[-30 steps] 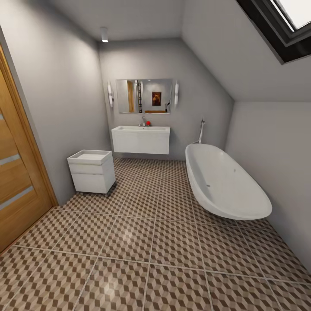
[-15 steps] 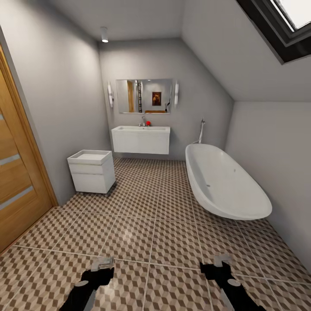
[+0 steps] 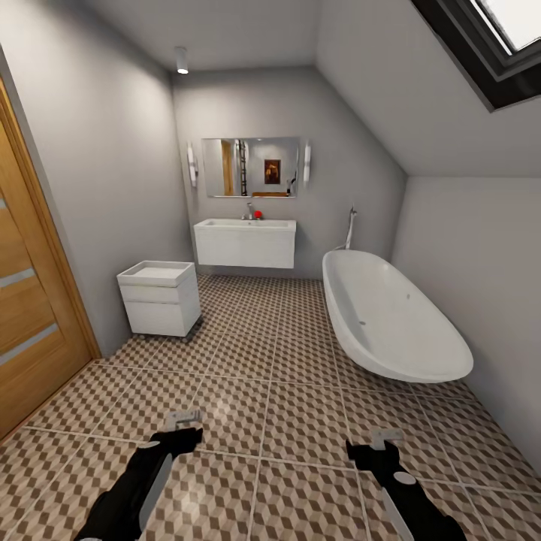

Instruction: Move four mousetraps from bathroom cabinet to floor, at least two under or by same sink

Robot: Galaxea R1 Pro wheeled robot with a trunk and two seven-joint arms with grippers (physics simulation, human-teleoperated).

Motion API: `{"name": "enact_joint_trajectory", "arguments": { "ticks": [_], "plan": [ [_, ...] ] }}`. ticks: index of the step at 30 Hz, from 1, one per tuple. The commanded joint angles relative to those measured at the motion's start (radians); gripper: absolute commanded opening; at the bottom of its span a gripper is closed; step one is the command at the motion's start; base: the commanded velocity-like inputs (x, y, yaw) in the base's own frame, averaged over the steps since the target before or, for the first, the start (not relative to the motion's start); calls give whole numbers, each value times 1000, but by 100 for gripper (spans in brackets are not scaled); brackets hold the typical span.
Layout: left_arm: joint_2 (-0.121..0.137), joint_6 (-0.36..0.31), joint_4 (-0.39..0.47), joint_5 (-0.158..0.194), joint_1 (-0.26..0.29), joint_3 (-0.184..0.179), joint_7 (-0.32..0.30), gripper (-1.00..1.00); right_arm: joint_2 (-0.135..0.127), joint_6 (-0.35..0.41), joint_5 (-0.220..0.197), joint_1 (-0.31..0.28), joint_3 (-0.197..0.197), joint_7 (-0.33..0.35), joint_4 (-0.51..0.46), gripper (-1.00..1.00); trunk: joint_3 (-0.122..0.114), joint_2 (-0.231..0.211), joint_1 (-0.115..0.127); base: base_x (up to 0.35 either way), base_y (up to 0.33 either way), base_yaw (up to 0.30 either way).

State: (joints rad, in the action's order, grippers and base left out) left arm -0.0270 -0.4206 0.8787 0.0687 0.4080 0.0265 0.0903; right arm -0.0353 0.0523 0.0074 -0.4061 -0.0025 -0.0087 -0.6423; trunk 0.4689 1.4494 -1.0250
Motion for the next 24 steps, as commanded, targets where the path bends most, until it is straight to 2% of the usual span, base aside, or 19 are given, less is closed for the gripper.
{"name": "enact_joint_trajectory", "arguments": {
  "ticks": [1,9,24],
  "plan": [
    [0,-4,1,7,1,3,4,100,0,0,1,0,0,-1,-1,100,1,1,0,0,0,0],
    [-3,38,-3,7,2,15,3,100,0,-102,-1,0,-2,-3,25,100,1,1,0,0,0,0],
    [-5,37,-1,7,2,15,3,100,2,-116,3,1,1,-2,29,100,1,1,0,0,0,0]
  ]
}}
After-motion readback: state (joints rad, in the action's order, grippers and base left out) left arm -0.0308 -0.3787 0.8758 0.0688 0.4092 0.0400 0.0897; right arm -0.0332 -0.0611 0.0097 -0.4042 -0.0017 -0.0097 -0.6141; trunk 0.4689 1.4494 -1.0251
